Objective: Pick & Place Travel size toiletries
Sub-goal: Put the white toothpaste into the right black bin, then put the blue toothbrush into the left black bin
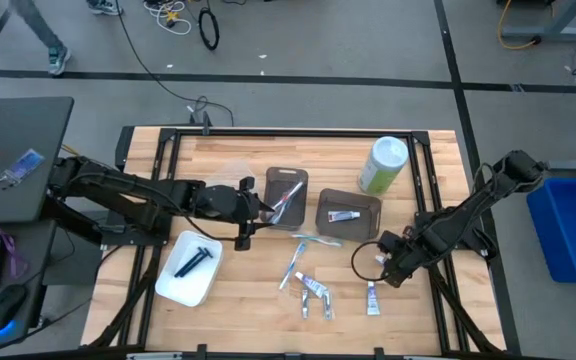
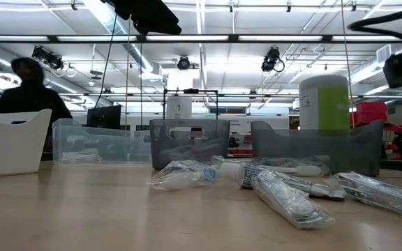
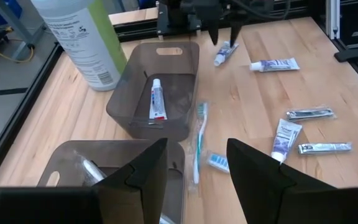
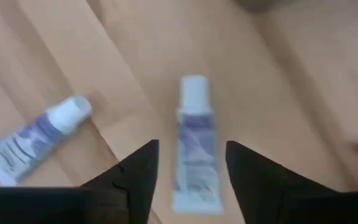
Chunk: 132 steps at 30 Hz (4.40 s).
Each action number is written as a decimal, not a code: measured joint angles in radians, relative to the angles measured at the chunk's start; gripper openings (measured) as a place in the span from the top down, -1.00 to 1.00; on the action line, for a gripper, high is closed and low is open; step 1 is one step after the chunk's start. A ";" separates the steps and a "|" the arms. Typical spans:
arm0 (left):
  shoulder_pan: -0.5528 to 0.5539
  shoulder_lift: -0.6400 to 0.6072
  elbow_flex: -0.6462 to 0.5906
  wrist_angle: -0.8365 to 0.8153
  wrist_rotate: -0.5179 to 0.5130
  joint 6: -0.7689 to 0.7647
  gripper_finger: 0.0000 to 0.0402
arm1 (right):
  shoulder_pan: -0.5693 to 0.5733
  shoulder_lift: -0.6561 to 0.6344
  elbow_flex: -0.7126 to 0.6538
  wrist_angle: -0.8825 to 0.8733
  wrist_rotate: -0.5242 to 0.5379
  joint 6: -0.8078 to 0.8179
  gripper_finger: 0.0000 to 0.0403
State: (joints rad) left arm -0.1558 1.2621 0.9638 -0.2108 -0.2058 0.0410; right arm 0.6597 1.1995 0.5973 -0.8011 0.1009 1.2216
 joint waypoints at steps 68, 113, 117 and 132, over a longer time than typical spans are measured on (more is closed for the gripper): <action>0.000 0.000 0.000 0.000 -0.003 -0.170 0.15 | -0.491 0.065 -0.095 0.774 0.428 -0.964 0.19; -0.204 0.509 0.003 0.382 -0.151 -0.636 0.21 | -0.546 0.064 -0.095 1.274 0.335 -1.286 0.03; -0.210 0.509 0.003 0.367 -0.172 -0.638 0.25 | -0.562 0.064 -0.095 1.306 0.334 -1.294 0.04; -0.208 0.522 0.003 0.333 -0.085 -0.706 0.29 | -0.568 0.064 -0.095 1.298 0.331 -1.209 0.07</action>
State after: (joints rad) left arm -0.3643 1.7840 0.9668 0.1220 -0.2905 -0.6651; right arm 0.0917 1.2640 0.5018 0.4973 0.4320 0.0125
